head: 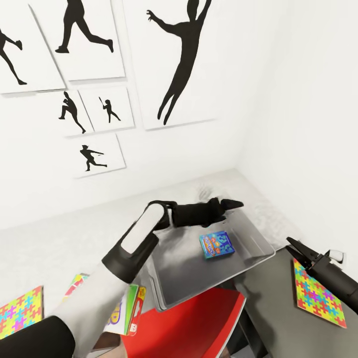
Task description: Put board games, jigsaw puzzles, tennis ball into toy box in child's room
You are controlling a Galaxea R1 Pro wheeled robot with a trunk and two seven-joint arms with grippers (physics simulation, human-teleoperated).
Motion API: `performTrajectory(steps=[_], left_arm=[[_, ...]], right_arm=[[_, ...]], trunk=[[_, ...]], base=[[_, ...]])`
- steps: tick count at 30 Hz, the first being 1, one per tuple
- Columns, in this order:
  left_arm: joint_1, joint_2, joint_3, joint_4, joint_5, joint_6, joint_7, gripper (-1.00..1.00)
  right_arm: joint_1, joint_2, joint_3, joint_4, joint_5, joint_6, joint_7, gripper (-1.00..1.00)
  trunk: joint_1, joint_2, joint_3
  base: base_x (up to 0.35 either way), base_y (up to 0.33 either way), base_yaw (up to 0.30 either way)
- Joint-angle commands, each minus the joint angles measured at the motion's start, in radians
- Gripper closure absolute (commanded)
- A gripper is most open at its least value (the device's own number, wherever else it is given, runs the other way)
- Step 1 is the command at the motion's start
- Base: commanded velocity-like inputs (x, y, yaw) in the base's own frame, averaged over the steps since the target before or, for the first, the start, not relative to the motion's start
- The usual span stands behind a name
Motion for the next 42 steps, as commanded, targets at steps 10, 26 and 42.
performTrajectory(steps=[10, 26, 42], left_arm=[[-0.001, 0.083, 0.297, -0.048, 0.019, 0.223, 0.015, -1.0], [0.046, 0.668, 0.309, -0.092, 0.508, 0.24, 0.003, -1.0], [0.412, 1.031, 0.31, -0.033, 0.507, 0.24, -0.459, -1.0]], right_arm=[[-0.001, 0.0, -0.003, 0.001, 0.002, 0.004, 0.005, -1.0], [-0.001, 0.0, -0.004, 0.001, 0.002, 0.004, 0.007, -1.0], [-0.001, 0.004, -0.004, -0.001, 0.002, -0.001, 0.005, -1.0]], trunk=[[0.001, -0.002, -0.002], [0.001, -0.002, -0.002], [0.001, -0.002, -0.001]], base=[[0.0, 0.0, 0.0], [0.0, 0.0, 0.0], [0.0, 0.0, 0.0]])
